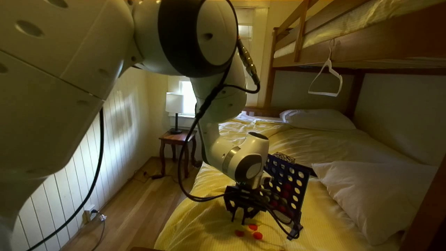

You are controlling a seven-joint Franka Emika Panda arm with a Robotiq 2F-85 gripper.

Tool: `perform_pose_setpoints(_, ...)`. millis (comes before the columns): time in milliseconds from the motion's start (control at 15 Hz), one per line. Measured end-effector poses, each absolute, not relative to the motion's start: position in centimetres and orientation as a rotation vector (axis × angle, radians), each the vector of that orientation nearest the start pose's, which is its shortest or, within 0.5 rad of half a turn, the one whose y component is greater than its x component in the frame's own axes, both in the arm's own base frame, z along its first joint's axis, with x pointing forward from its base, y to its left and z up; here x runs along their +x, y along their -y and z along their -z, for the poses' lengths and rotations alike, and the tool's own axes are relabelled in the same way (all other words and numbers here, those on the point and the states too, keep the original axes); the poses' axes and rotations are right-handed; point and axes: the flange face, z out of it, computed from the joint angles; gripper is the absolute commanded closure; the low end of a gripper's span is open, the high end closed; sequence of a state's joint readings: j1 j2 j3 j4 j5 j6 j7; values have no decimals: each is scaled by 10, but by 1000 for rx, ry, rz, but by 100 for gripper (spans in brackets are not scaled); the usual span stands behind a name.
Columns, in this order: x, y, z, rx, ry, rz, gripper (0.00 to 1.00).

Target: Put the orange circle inside the blue object

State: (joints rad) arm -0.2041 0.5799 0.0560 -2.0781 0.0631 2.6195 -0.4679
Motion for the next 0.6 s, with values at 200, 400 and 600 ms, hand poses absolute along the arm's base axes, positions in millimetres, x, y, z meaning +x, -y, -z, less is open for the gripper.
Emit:
perform_pose_setpoints(200, 570, 86, -143, -3054, 382, -3, 89)
perform_pose_setpoints(400, 565, 87, -146, -3064, 364, 22, 89)
perform_pose_setpoints(600, 565, 88, -147, -3062, 337, 36, 89)
